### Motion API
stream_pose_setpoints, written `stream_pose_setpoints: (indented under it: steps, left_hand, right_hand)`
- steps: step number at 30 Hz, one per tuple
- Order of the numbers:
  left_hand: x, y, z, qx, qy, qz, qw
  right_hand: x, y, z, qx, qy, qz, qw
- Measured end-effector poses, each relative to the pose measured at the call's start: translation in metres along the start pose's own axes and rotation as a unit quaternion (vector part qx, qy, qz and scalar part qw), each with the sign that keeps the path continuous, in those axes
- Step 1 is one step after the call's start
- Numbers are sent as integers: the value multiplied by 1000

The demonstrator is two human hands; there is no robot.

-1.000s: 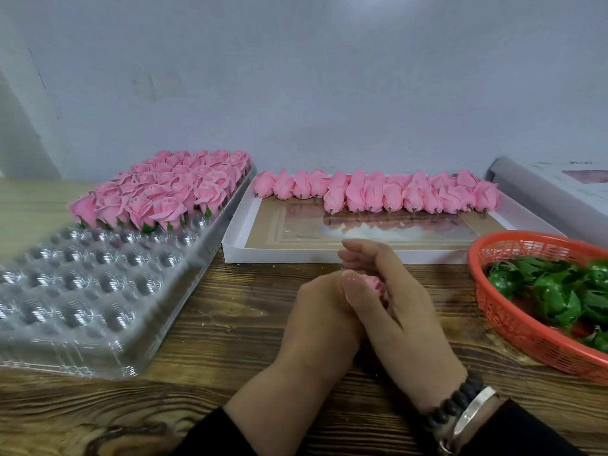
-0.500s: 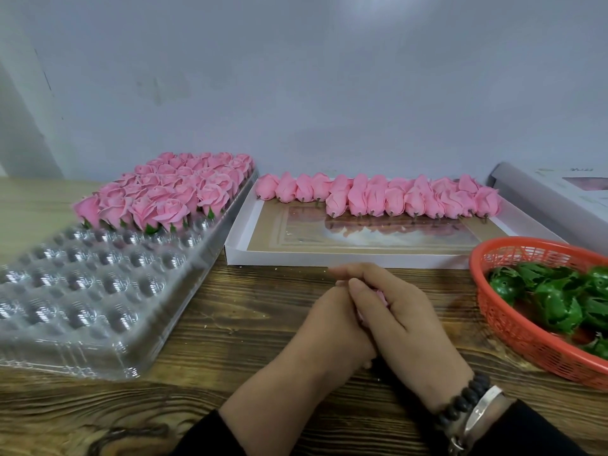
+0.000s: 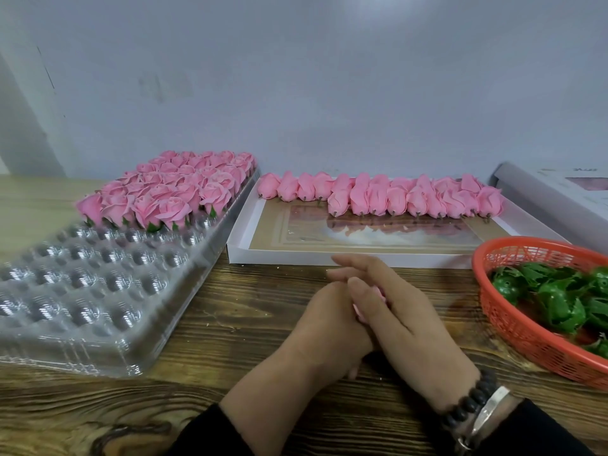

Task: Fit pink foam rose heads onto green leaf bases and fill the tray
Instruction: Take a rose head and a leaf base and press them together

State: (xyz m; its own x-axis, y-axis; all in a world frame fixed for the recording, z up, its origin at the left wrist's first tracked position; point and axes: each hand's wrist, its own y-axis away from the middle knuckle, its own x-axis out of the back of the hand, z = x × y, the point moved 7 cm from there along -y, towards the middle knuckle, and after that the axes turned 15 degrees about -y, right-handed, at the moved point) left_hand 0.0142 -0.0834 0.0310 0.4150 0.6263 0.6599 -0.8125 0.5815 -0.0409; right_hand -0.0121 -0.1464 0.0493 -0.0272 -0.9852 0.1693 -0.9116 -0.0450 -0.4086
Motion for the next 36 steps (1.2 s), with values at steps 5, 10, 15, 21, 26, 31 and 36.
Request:
stream_pose_setpoints:
  steps: [5,10,15,21,26,31,36]
  left_hand:
    - [24,2,-15,19,88,76,993]
    - [32,0,-23,24,57,119,991]
    - [35,1,-17,5,-28,121,992]
    - [32,1,-18,4,-73,118,990]
    - [27,0,-20,20,-61,99,993]
    - [23,-1,-19,19,-66,86,994]
    - [21,-1,-19,11,-56,89,994]
  right_hand:
    - [14,2,-4,48,-20,63,997]
    - [12,1,-14,107,62,35,992]
    - [7,1,-16,113,83,1,990]
    - [4,2,-15,100,88,-20,991]
    - [5,1,-13,78,82,-19,993]
    - [5,0,-11,51,57,-17,997]
    - [2,-1,-8,20,32,-13,999]
